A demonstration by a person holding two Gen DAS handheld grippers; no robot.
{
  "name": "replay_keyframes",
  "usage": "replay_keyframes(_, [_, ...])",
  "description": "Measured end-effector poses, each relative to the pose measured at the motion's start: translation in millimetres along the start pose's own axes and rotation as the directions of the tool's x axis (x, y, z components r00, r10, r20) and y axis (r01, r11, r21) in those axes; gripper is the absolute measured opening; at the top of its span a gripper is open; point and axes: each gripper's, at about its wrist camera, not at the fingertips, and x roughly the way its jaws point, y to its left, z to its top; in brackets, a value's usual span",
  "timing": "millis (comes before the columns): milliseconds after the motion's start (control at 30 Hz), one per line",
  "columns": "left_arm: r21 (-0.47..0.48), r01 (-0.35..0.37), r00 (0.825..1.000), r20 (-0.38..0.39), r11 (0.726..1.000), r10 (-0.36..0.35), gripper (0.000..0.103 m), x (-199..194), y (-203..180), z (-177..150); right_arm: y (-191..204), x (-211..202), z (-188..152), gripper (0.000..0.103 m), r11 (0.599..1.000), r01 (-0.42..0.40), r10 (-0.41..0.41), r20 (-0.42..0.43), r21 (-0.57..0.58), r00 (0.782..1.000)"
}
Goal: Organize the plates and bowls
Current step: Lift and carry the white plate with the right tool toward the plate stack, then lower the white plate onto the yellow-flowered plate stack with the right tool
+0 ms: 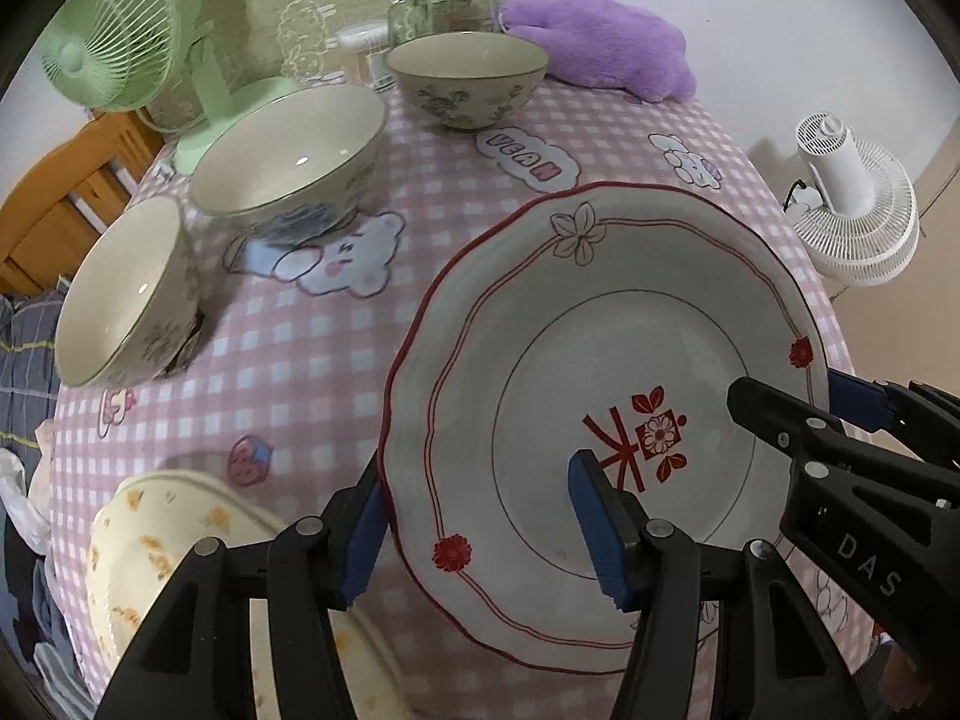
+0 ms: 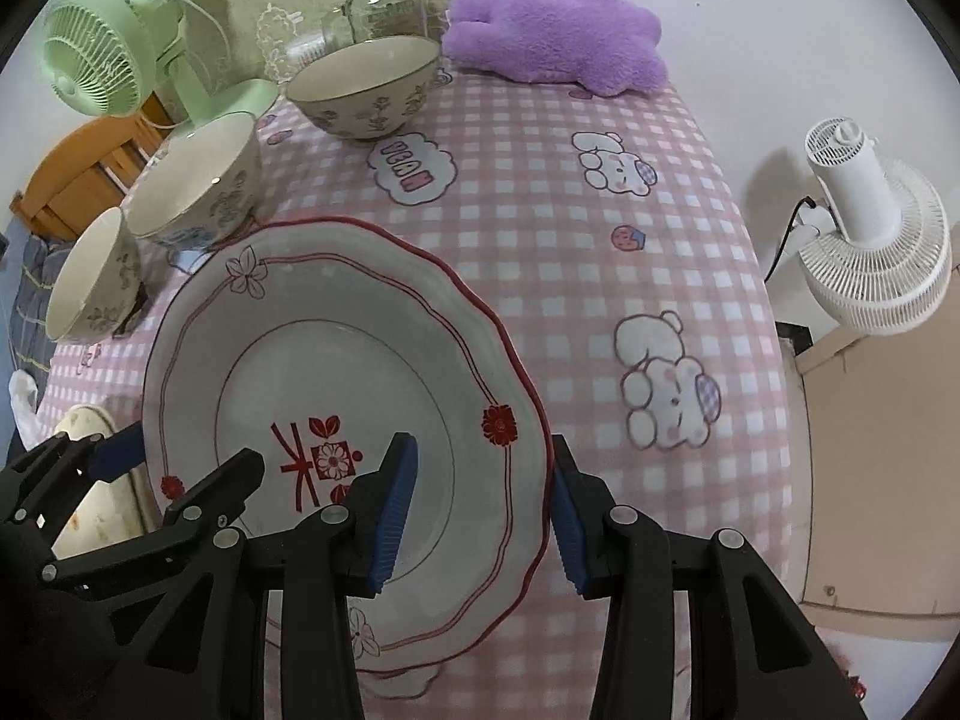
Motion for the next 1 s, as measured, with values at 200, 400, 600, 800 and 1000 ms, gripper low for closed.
replay_keyframes(200, [-0.006, 0.003, 1.000, 0.013, 1.000, -0.003, 0.059, -19.5, 19.7, -10.2, 23.3, -17.9, -8.8, 0.046, 1.000, 0.007, -0.007, 0.006, 0.006, 1.000])
replay_keyframes(400, [-0.015, 0.001, 0.999, 0.033, 1.000, -0.001, 0.059, -40.6, 41.7, -20.4, 47.9, -33.5, -17.5, 0.046, 1.000, -0.005, 0.005, 0.007, 0.009, 1.000])
replay_keyframes(600, [-0.026, -0.002, 0.998, 0.057, 1.000, 0.003, 0.059, -61.7, 65.4, -32.0, 76.2, -50.4, -25.0, 0.045, 1.000, -0.010, 0.010, 0.018, 0.005, 1.000])
replay_keyframes(800, [-0.041, -0.020, 0.998, 0.060, 0.999, 0.022, 0.059, -74.7, 93.6, -50.9, 105.3, -60.2, -36.7, 0.045, 1.000, -0.023, 0.024, 0.019, -0.014, 1.000])
replay_keyframes(1000, [-0.069, -0.032, 0.998, 0.045, 0.997, 0.035, 0.058, -76.8, 121.2, -67.4, 139.6, -59.5, -50.0, 0.045, 0.998, -0.045, 0.045, 0.003, -0.041, 0.999])
